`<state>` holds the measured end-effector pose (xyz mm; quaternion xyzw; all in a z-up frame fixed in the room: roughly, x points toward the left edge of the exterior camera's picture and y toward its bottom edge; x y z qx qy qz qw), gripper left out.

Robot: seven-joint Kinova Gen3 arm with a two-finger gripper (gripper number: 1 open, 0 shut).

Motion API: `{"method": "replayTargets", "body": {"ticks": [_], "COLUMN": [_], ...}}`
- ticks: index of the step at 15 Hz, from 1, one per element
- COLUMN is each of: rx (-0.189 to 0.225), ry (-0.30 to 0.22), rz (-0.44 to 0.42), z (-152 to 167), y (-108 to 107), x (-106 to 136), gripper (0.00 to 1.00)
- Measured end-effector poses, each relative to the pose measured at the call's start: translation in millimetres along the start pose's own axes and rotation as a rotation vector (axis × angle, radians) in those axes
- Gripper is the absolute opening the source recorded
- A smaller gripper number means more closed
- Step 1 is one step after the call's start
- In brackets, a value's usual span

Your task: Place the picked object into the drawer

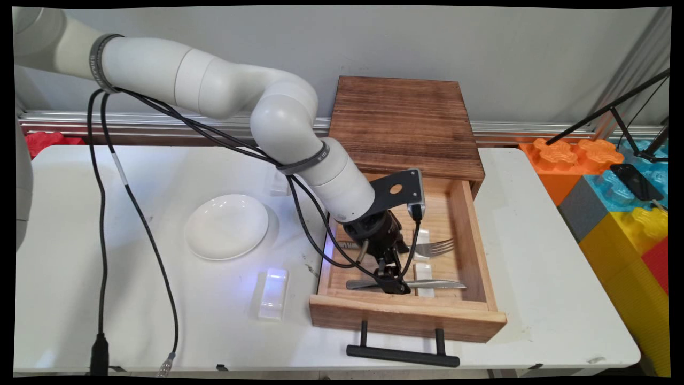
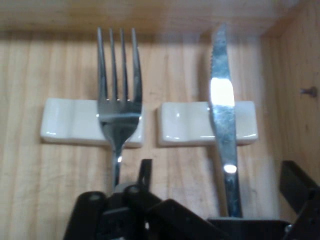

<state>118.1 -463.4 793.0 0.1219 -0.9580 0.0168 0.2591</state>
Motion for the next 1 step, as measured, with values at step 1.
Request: {"method": "replayTargets", "body": {"ticks": [1], "rx": [0.002], "ry": [0.001], "rz": [0.002], "z": [-1.5], "y": [-1.0], "x": [0.2], "gripper": [1.0]}}
